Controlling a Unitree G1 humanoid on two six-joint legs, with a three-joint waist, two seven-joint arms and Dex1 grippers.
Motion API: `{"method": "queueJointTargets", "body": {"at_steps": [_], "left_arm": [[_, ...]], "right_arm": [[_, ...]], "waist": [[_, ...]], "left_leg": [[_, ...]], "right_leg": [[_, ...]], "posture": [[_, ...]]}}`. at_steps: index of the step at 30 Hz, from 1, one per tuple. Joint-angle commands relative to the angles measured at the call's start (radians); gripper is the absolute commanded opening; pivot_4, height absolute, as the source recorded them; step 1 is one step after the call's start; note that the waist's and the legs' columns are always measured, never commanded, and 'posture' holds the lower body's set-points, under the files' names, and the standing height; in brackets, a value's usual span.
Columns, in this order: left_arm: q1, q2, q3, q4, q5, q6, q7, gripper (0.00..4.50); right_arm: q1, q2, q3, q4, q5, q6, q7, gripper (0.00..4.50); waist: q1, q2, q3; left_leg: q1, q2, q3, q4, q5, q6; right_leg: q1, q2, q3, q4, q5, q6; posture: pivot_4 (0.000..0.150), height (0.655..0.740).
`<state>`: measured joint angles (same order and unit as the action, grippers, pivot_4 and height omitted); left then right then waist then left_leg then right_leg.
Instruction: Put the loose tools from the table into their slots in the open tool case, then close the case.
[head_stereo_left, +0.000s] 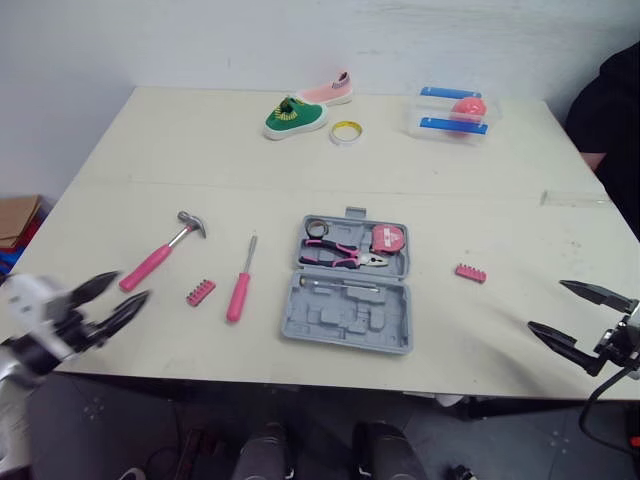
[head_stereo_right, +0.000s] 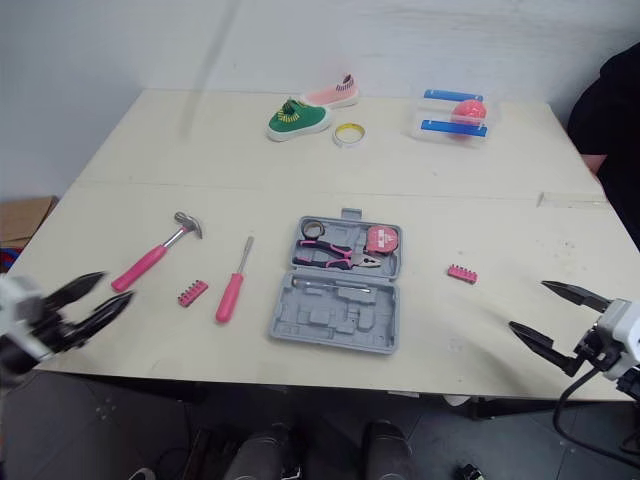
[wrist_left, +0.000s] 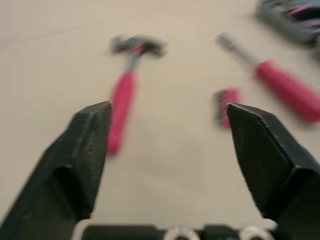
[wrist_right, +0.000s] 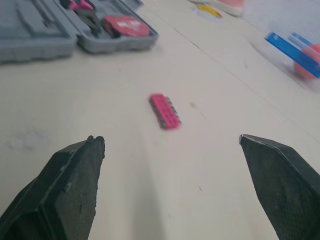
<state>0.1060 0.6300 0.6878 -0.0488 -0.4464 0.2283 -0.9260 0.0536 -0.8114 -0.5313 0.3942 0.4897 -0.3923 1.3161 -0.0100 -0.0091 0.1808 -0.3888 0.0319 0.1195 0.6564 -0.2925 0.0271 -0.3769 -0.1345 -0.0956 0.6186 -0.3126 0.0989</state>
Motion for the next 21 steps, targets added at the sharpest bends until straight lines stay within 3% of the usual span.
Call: {"method": "queueJointTargets", "body": {"at_steps": [1,6,12,16,21], "left_arm": [[0.121,0.095,0.326,0.273,0.007,-0.097,0.122,4.44],[0.122,0.131,0.355,0.350,-0.004,-0.124,0.159,4.44],[0.106,0.120,0.289,0.270,-0.049,-0.083,0.155,4.44],[0.048,0.165,0.201,0.231,-0.068,-0.026,0.129,4.44],[-0.103,0.280,0.015,0.325,0.008,0.012,0.093,4.44]], "right_arm": [[-0.014,-0.063,-0.080,0.273,-0.040,-0.163,-0.005,4.50],[-0.038,-0.093,-0.076,0.433,-0.051,-0.231,0.009,4.50],[-0.082,-0.084,-0.061,0.484,-0.028,-0.260,0.033,4.50],[-0.089,-0.019,-0.026,0.310,0.034,-0.180,0.054,4.50],[-0.053,0.069,0.049,-0.079,0.148,-0.009,0.031,4.50]], "waist": [[0.002,0.000,0.000],[0.008,0.000,0.000],[-0.002,0.001,0.000],[-0.015,0.001,0.000],[-0.017,0.003,0.001]], "left_leg": [[0.000,0.000,0.000,-0.001,0.000,0.000],[0.002,-0.001,0.000,-0.009,0.001,-0.002],[0.000,-0.001,0.001,-0.014,0.001,-0.003],[0.001,-0.001,0.001,-0.014,0.001,-0.004],[0.001,-0.001,0.001,-0.014,0.002,-0.006]], "right_leg": [[0.000,0.000,0.000,0.000,0.000,0.000],[-0.007,-0.004,0.000,-0.004,-0.002,-0.003],[-0.005,-0.005,0.000,-0.006,-0.002,-0.003],[-0.004,-0.004,0.000,-0.006,-0.002,-0.003],[-0.005,-0.004,0.000,-0.003,-0.002,-0.003]], "posture": [[0.150,0.7400],[0.150,0.7400],[0.150,0.7400],[0.150,0.7400],[0.150,0.7400]]}}
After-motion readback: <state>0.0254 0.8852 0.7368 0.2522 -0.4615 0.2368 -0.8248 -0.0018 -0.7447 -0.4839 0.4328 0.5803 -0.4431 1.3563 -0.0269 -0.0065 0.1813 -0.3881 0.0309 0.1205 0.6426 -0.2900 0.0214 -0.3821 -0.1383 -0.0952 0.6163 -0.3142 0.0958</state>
